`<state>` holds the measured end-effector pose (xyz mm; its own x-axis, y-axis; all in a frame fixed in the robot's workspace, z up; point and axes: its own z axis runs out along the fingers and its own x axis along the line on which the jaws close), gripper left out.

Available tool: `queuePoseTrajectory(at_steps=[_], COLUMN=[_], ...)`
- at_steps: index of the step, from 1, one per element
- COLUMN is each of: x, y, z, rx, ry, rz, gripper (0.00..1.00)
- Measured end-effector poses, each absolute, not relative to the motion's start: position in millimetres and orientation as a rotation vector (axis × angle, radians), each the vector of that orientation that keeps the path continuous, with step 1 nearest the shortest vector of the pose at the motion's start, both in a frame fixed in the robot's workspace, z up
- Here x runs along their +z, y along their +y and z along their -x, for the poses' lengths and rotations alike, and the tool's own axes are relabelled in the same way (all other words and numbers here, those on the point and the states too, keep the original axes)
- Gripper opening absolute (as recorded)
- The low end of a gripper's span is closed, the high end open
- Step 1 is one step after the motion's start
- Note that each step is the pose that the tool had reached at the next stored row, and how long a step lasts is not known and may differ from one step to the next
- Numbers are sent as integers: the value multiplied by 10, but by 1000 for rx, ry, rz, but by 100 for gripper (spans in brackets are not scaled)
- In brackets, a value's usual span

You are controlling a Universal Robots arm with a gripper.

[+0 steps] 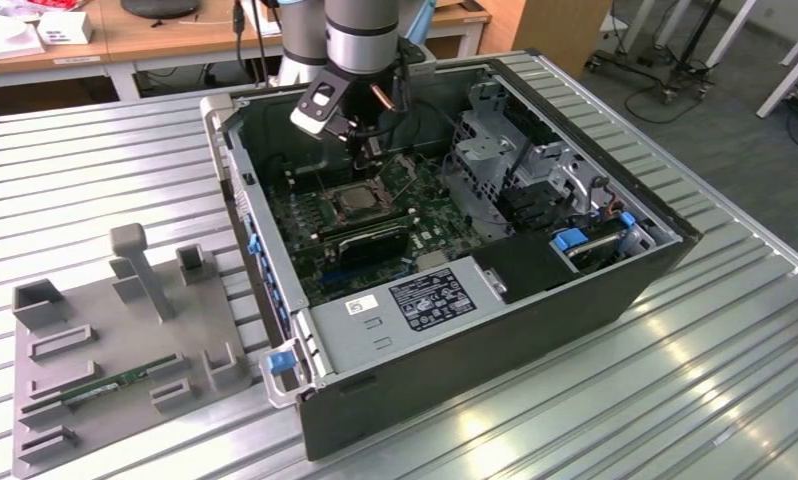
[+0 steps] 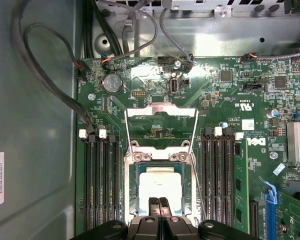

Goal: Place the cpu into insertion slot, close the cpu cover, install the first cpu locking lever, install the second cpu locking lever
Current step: 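Close the cpu cover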

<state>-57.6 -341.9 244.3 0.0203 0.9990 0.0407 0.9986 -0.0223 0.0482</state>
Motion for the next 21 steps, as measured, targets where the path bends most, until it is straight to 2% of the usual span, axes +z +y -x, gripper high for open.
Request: queuePoseTrajectory(at_steps=[21], x=[2523], y=[-3419], z=[576], rx=[99], ry=[2192], rz=[-2240], gripper=[11])
